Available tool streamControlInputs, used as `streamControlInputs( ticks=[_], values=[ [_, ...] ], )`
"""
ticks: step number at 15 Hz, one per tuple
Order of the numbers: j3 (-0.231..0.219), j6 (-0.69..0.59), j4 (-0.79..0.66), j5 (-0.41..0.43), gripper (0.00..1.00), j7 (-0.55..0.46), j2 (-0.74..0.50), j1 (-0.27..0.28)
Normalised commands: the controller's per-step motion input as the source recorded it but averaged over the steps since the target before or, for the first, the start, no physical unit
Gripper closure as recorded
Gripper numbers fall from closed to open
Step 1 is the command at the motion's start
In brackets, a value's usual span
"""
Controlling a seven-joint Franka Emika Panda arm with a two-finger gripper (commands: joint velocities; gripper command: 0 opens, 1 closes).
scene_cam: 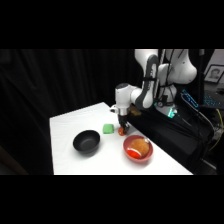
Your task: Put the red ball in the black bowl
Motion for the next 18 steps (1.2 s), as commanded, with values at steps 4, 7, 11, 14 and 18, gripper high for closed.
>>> streamControlInputs(
  ticks=[4,7,11,14,18],
  values=[
    [-0.103,-0.03,-0.03,-0.185,1.0,0.13,-0.11,0.061],
    [-0.186,-0.26,-0.07,-0.265,0.96,0.16,-0.31,0.142],
    [-0.112,-0.44,-0.03,-0.236,0.96,0.1,-0.41,0.082],
    [-0.058,-0.52,0.05,-0.209,0.96,0.08,-0.44,0.015],
    [-0.016,-0.54,0.12,-0.165,0.96,0.06,-0.38,-0.042]
  ],
)
